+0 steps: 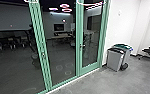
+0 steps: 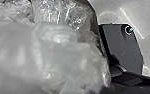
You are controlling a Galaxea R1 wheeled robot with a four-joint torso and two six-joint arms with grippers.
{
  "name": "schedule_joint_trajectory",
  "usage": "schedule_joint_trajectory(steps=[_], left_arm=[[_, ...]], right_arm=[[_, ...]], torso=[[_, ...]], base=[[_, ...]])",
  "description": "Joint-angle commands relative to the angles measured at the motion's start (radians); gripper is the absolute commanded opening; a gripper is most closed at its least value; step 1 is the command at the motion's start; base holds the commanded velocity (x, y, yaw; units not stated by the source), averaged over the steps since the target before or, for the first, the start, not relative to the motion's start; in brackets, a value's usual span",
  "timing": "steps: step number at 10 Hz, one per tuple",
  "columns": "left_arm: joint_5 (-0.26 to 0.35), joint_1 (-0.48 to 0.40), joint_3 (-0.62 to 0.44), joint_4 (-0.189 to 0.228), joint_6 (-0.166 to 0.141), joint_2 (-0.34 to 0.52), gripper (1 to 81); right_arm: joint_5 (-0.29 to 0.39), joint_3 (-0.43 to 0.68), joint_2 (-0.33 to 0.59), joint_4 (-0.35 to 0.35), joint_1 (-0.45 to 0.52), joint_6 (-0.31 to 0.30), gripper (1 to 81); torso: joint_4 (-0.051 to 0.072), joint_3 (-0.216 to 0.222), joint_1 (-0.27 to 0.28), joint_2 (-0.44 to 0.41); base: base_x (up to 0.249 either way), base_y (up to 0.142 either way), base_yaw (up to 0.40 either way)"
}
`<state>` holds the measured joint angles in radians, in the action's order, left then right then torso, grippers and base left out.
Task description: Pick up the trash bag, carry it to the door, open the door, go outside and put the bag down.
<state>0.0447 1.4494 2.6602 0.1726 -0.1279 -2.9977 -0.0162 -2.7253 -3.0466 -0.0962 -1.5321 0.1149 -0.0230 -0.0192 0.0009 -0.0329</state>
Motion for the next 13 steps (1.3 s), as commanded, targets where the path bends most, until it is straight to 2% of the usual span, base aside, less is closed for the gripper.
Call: schedule_joint_trajectory(steps=[1,3,13], left_arm=[[0.049,-0.062,-0.002,0.010,0.004,-0.003,1.0],[0.050,-0.062,0.000,0.010,0.004,-0.003,1.0],[0.050,-0.062,0.003,0.010,0.004,-0.009,1.0]], right_arm=[[0.056,0.000,-0.002,-0.005,0.049,0.006,81.1],[0.056,0.001,-0.003,-0.004,0.049,0.006,81.1],[0.056,-0.002,-0.002,-0.005,0.049,0.006,81.1]], torso=[[0.000,0.000,0.000,0.000],[0.000,0.000,0.000,0.000],[0.000,0.000,-0.001,0.000]], base=[[0.149,-0.064,0.000],[0.149,-0.064,0.000],[0.149,-0.006,0.000]])
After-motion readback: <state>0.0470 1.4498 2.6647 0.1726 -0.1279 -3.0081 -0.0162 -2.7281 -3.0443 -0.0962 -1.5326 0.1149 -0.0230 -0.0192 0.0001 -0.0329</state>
